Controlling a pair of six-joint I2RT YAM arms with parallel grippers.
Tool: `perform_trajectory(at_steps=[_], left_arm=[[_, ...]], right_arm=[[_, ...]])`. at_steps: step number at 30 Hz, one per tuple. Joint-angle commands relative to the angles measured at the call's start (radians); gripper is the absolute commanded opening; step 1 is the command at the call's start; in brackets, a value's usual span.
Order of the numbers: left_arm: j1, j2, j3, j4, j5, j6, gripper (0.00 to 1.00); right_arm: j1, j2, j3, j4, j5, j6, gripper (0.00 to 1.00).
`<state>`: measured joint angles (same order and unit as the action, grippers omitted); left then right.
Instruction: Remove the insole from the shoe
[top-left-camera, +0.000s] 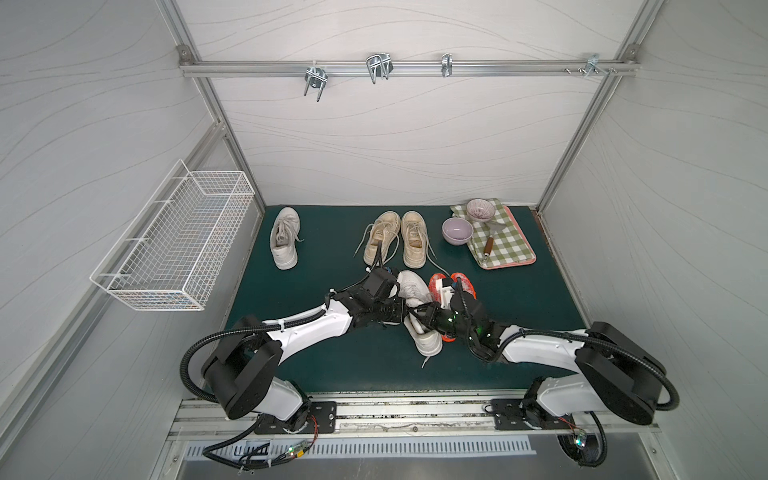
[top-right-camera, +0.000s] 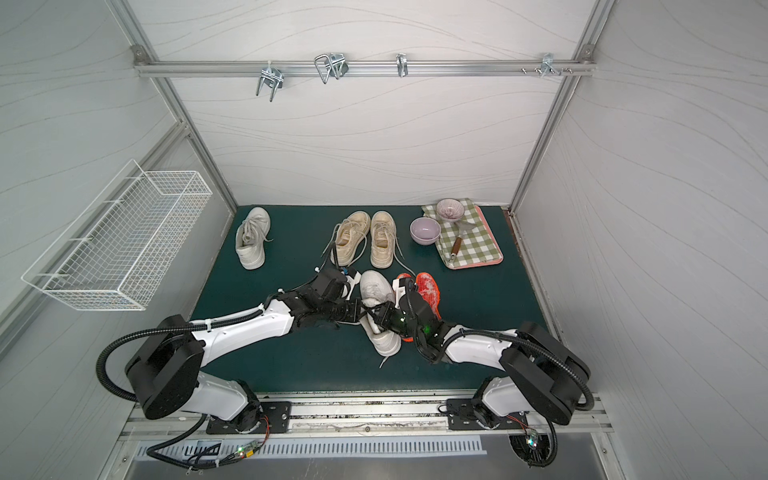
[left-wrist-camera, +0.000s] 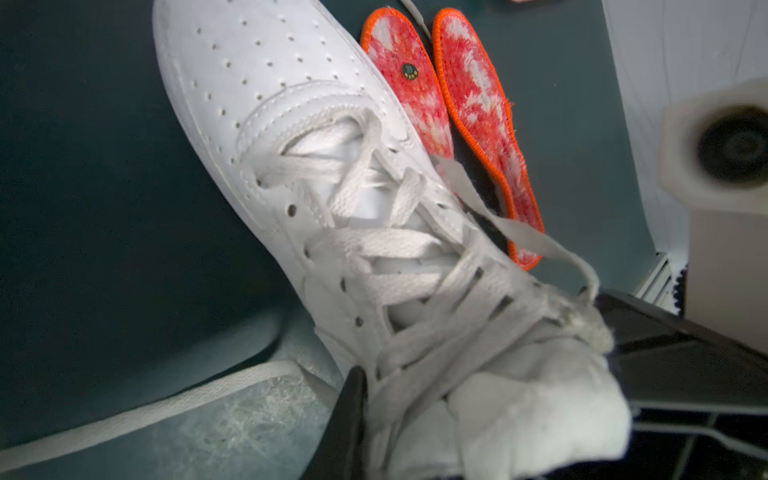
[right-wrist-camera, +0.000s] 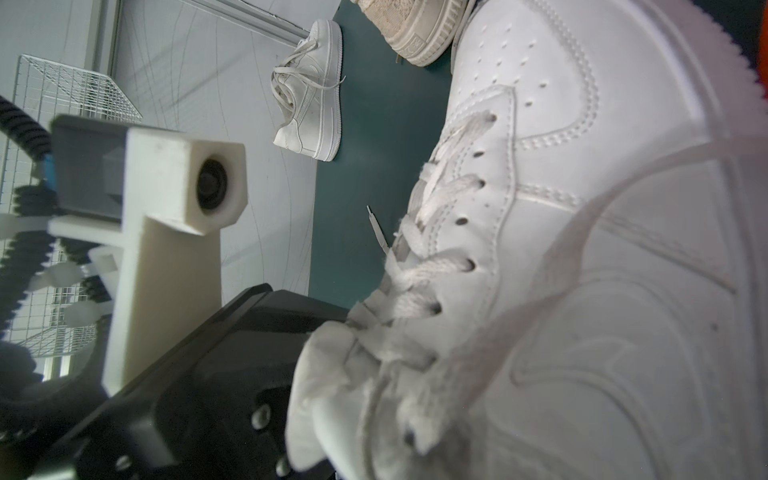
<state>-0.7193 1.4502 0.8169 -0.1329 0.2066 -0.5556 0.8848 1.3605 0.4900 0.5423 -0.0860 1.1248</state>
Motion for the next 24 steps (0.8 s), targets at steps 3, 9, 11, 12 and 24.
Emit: perform_trajectory(at_steps=[3, 9, 11, 12, 24], left_arm=[[0.028, -0.038, -0.035, -0.104, -0.127, -0.014, 0.04], [0.027, -0.065, -0.041, -0.092, -0.114, -0.009, 0.0], [0.027, -0.068, -0.045, -0.082, -0.105, -0.01, 0.0], [0.026, -0.068, -0.046, -0.08, -0.104, -0.012, 0.0], [0.026, -0.07, -0.063, -0.07, -0.11, -0.007, 0.0]], right_arm=[[-0.011, -0.076, 0.116, -0.167, -0.009, -0.13, 0.11], [-0.005, -0.048, 0.128, -0.258, -0.09, -0.211, 0.18], [0.009, -0.031, 0.131, -0.273, -0.099, -0.245, 0.2], [0.016, -0.023, 0.14, -0.292, -0.095, -0.263, 0.21], [0.051, -0.003, 0.232, -0.604, 0.02, -0.471, 0.26]])
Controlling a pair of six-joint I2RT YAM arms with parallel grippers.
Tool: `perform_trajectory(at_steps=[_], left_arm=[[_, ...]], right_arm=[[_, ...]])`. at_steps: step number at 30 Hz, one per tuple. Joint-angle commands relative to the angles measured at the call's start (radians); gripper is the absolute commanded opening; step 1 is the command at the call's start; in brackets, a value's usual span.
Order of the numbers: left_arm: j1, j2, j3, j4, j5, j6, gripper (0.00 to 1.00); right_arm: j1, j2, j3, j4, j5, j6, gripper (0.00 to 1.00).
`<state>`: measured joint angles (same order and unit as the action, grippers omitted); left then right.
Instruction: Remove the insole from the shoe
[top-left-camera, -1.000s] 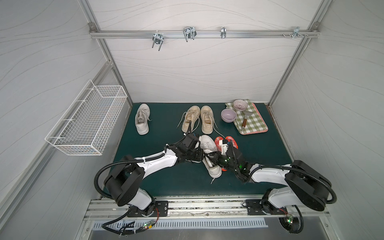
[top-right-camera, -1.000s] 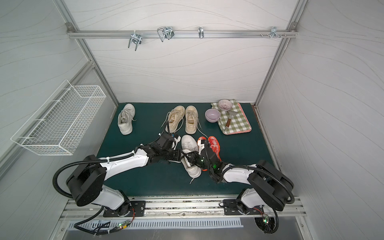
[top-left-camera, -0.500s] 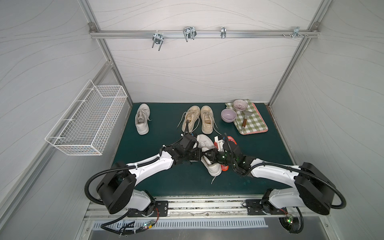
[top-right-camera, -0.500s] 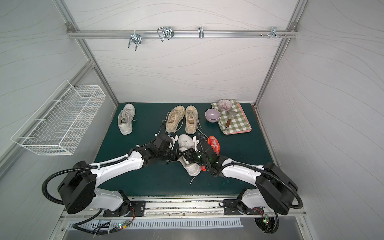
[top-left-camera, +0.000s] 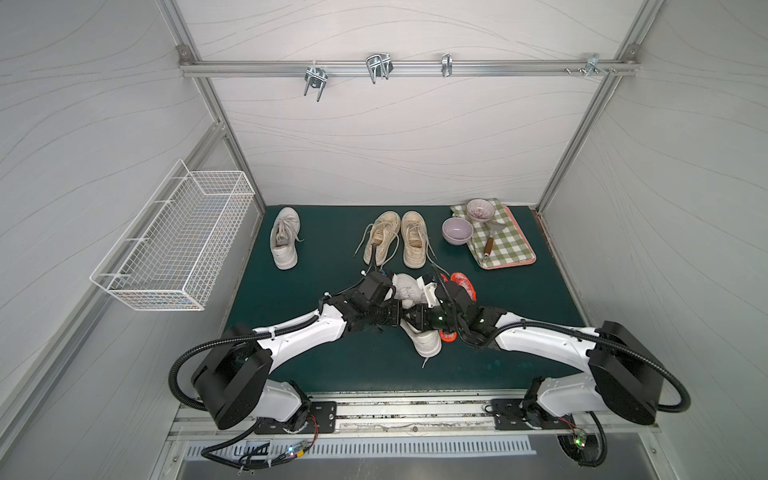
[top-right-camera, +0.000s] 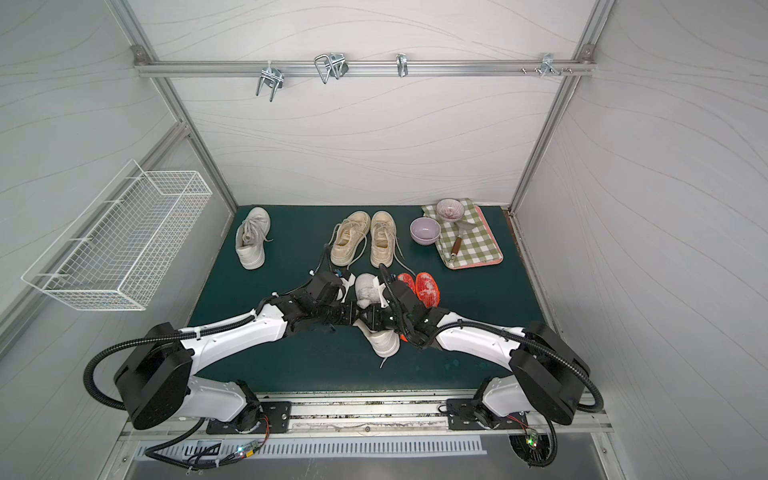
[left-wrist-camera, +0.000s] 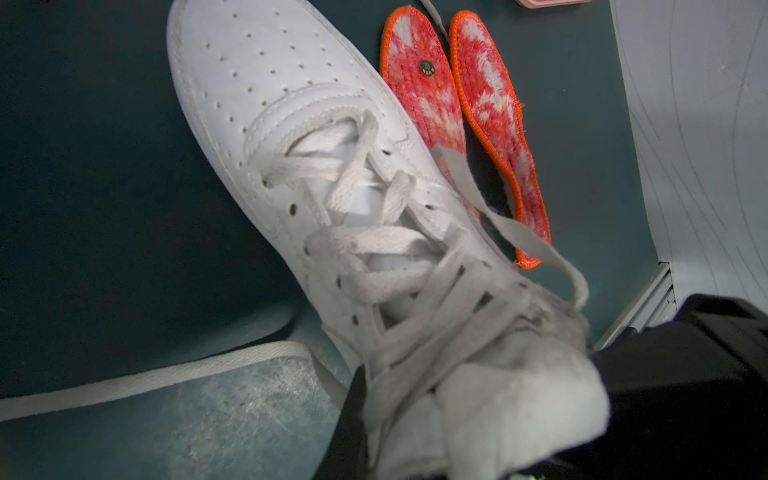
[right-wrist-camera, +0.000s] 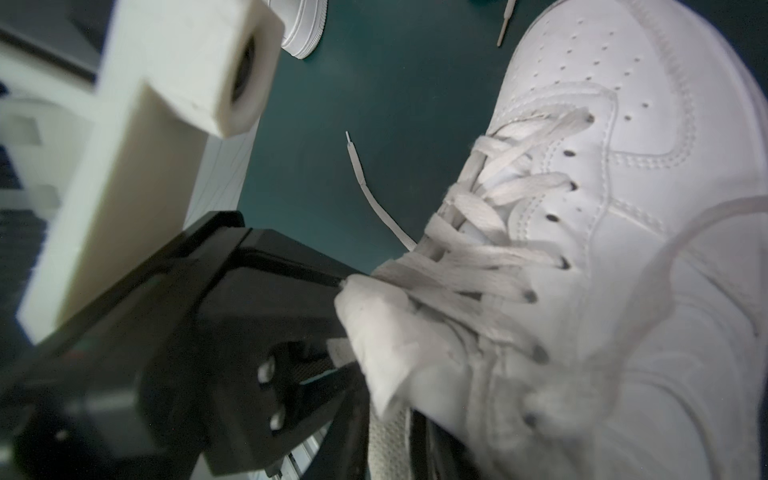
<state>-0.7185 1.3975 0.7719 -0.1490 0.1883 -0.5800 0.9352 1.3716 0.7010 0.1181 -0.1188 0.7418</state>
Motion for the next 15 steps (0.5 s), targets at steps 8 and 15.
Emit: perform_trajectory(at_steps=[8, 15], left_arm=[[0.025, -0.014, -0.02, -0.058, -0.104, 0.026, 0.0], [0.026, -0.016, -0.019, -0.057, -0.099, 0.026, 0.0]], right_arm=[[0.02, -0.03, 0.088, -0.353, 0.11, -0.184, 0.34], [0.044, -0.018, 0.125, -0.395, 0.102, -0.211, 0.37]])
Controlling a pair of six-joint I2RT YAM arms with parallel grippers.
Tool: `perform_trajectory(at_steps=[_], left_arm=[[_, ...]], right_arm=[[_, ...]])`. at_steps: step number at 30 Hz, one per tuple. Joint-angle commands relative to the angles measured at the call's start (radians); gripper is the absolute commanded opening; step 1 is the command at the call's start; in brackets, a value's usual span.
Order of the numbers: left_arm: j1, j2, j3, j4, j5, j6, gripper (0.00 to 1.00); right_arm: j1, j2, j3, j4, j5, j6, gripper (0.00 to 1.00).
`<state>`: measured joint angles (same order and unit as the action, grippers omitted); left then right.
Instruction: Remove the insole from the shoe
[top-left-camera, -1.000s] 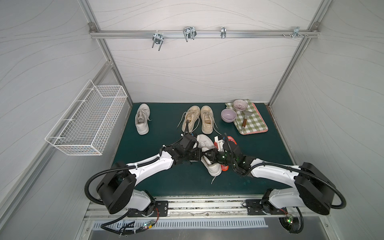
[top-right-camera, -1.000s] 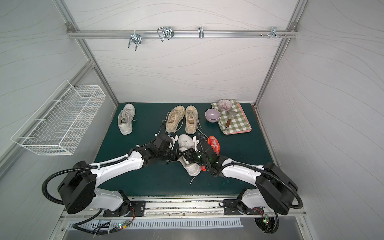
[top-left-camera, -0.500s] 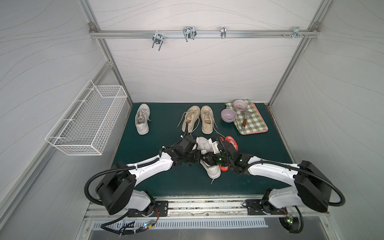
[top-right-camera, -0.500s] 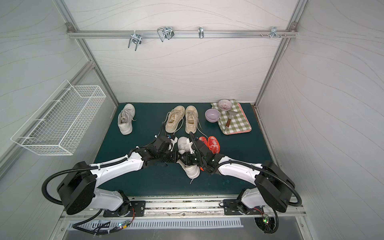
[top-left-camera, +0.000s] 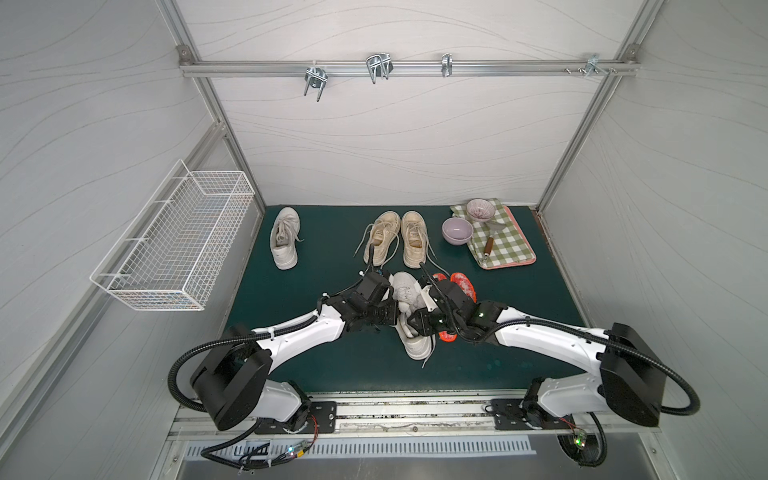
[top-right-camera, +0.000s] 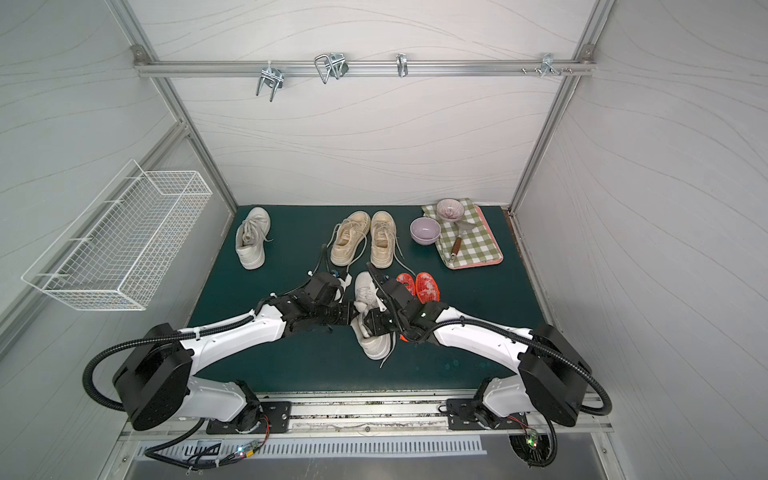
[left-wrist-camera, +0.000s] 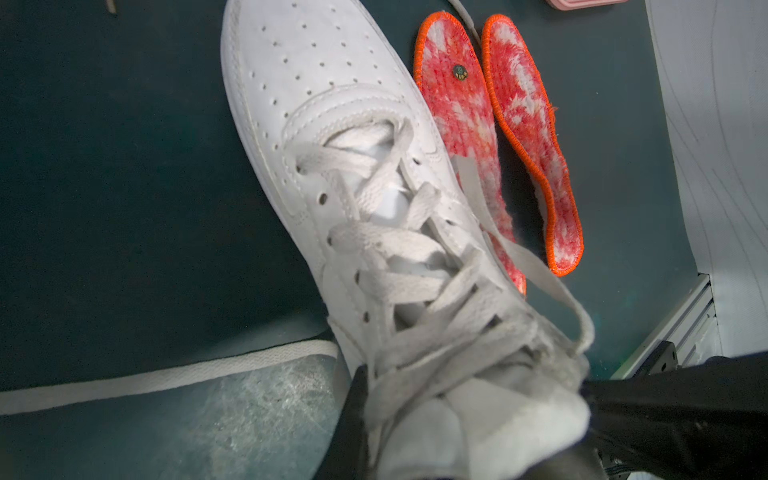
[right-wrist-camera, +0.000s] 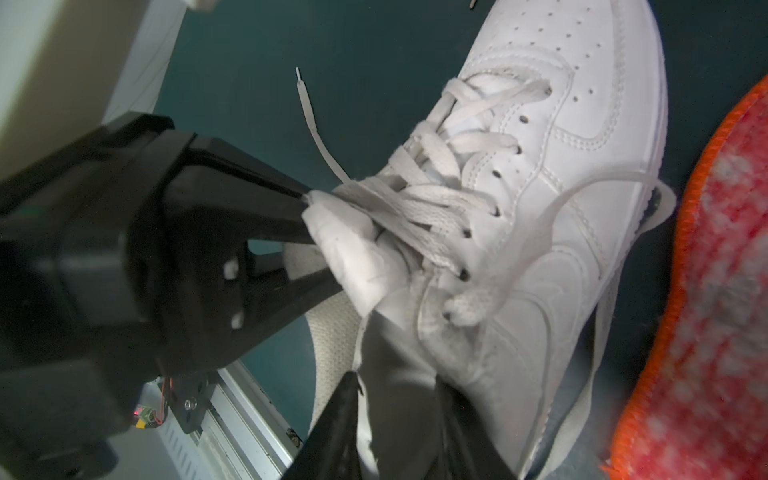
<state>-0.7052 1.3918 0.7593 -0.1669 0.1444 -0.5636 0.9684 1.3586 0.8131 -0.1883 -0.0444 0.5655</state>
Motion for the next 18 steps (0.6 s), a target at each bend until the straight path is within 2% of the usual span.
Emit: perform_trajectory(at_steps=[1, 5, 18], left_arm=[[0.013, -0.01, -0.006, -0.039, -0.055, 0.009, 0.0], [0.009, -0.007, -0.005, -0.034, -0.05, 0.005, 0.0], [0.0, -0.004, -0.003, -0.031, -0.05, 0.002, 0.0]], right_arm=[[0.017, -0.012, 0.014, -0.081, 0.013, -0.032, 0.39], [0.021, -0.02, 0.023, -0.054, -0.024, -0.004, 0.45], [0.059, 0.094, 0.078, -0.057, -0.032, -0.006, 0.41]])
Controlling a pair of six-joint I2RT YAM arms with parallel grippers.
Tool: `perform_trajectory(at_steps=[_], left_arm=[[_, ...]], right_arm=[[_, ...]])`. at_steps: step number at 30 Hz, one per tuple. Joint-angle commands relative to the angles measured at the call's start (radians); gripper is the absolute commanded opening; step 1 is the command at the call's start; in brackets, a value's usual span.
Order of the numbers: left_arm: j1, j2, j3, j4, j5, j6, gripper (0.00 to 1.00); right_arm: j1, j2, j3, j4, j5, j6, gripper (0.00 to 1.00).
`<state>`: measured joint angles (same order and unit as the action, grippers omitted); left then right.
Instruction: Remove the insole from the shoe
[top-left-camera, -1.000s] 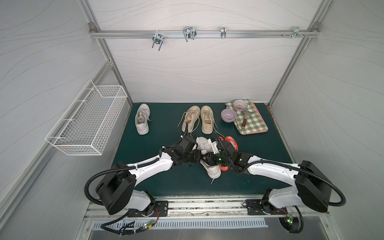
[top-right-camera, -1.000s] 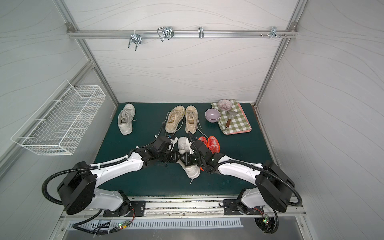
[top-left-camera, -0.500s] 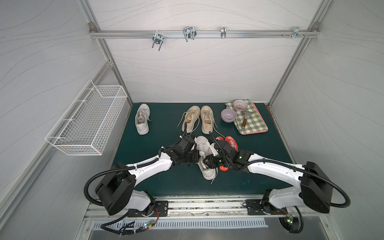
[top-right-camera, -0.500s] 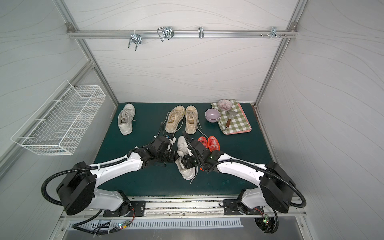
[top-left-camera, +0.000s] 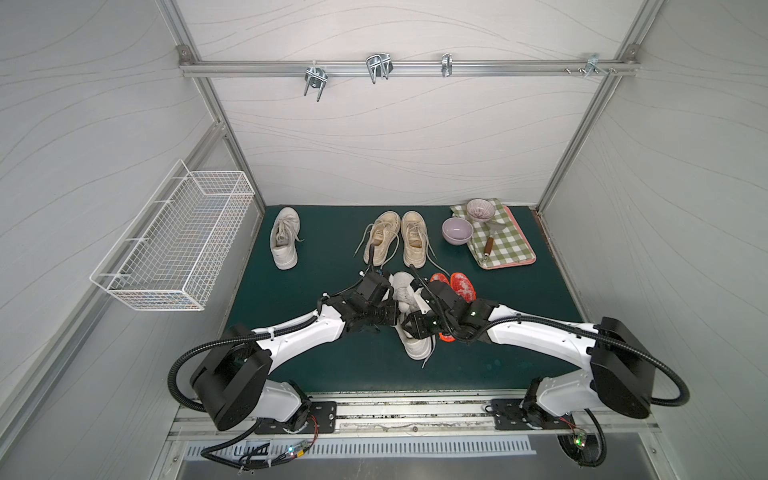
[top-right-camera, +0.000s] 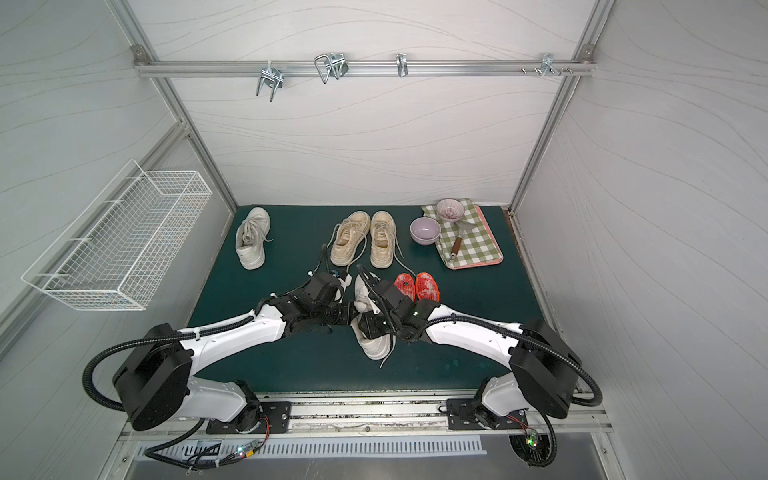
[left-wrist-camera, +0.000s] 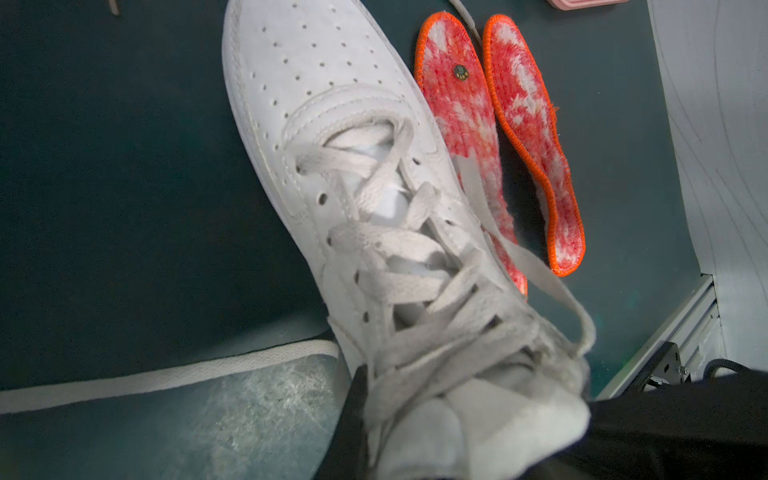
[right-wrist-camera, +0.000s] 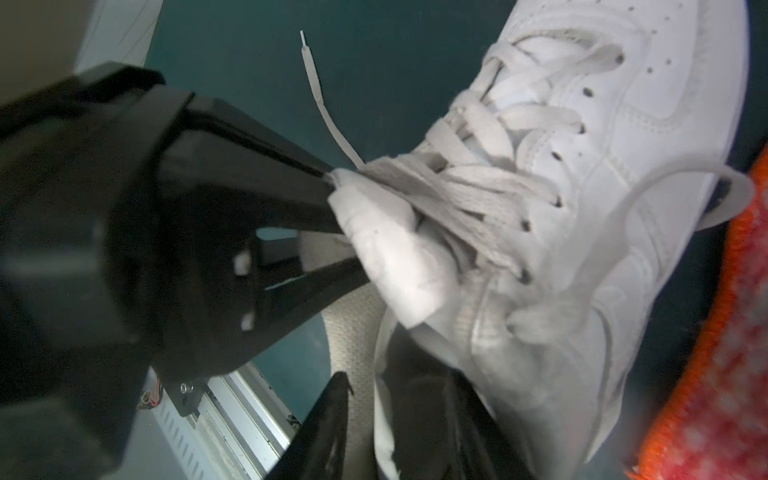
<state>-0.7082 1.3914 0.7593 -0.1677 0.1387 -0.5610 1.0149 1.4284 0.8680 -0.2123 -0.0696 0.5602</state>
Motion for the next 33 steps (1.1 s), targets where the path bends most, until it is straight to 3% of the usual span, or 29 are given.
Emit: perform_trajectory(at_steps=[1, 9, 17, 20, 26, 33], left_arm=[[0.003, -0.003, -0.003, -0.029, -0.044, -0.001, 0.0], [0.001, -0.008, -0.001, -0.035, -0.052, 0.001, 0.0], [0.002, -0.007, -0.001, -0.033, -0.054, 0.0, 0.0], [0.001, -0.006, 0.0, -0.037, -0.053, 0.001, 0.0], [0.001, -0.007, 0.005, -0.038, -0.055, 0.0, 0.0], [0.001, -0.009, 0.006, -0.042, -0.058, 0.0, 0.0]], right_arm=[[0.014, 0.033, 0.028, -0.041, 0.003, -0.003, 0.4], [0.046, 0.095, 0.077, -0.141, 0.106, -0.029, 0.35], [0.047, 0.114, 0.068, -0.144, 0.11, -0.026, 0.2], [0.047, 0.116, 0.065, -0.145, 0.119, -0.026, 0.19], [0.047, 0.142, 0.072, -0.121, 0.078, -0.026, 0.17], [0.047, 0.16, 0.075, -0.052, 0.007, 0.014, 0.02]])
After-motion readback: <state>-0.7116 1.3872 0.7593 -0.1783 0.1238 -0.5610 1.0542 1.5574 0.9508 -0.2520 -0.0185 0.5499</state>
